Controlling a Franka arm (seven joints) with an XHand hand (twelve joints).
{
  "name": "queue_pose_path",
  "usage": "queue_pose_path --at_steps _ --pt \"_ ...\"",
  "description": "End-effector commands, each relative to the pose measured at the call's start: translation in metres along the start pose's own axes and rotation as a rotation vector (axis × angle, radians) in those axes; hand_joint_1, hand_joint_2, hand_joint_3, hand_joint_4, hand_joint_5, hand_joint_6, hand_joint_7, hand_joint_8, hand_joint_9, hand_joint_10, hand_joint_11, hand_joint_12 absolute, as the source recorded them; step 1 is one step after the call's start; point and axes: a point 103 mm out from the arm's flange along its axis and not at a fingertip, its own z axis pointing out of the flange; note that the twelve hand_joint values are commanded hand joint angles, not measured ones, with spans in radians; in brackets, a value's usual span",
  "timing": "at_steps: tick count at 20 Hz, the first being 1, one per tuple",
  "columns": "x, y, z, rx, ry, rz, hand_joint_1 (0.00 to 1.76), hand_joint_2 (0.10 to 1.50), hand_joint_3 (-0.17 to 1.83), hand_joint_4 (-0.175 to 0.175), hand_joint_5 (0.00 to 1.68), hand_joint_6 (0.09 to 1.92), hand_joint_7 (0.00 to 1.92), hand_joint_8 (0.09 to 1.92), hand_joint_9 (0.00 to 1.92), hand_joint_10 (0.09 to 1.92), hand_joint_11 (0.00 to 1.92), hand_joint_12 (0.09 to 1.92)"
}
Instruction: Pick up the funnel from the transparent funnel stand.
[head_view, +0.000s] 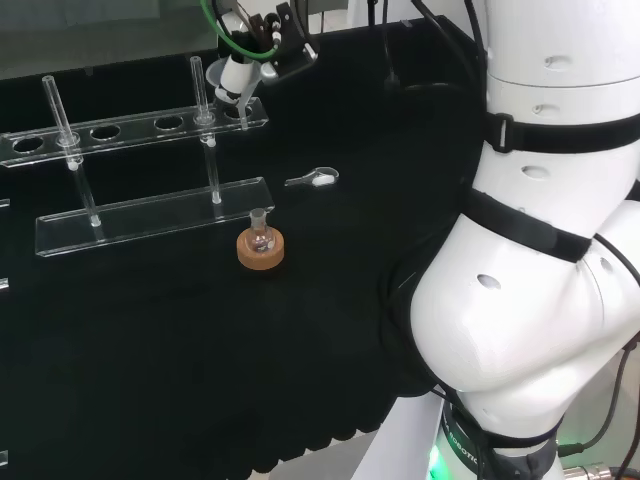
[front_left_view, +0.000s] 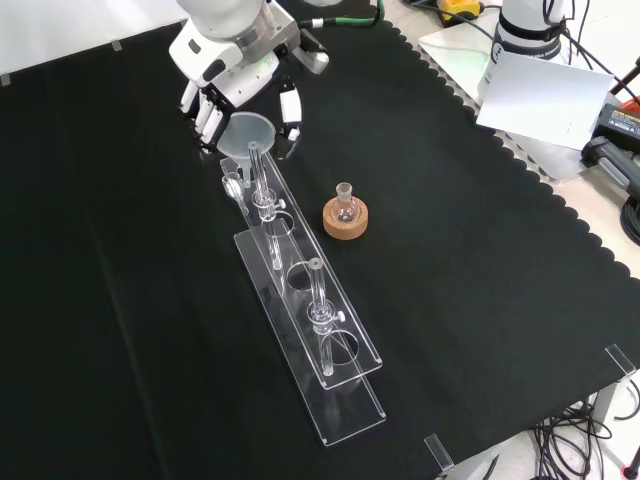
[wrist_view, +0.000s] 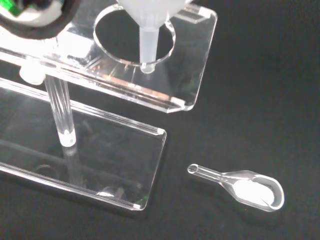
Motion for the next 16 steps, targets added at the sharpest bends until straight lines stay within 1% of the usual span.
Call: queue_pose_path --at_steps 1,5,9,16 --pt "-0.006 -0.023 -0.035 0.031 -0.032 0.034 0.88 0.66 0.63 -0.009 0.66 0.68 0.78 0.81 1.11 0.53 0.58 1.30" --pt "-0.008 -0.042 -0.049 0.039 -0.045 0.060 0.88 0.66 0.64 -0.008 0.65 0.70 0.77 0.81 1.11 0.53 0.59 1.29" --pt "-0.010 -0.066 -0.059 0.028 -0.049 0.084 0.88 0.66 0.64 -0.008 0.65 0.71 0.77 0.81 1.11 0.53 0.59 1.29" --pt "-0.013 -0.104 -0.066 0.008 -0.027 0.119 0.87 0.67 0.64 -0.007 0.64 0.72 0.77 0.81 1.11 0.54 0.60 1.29"
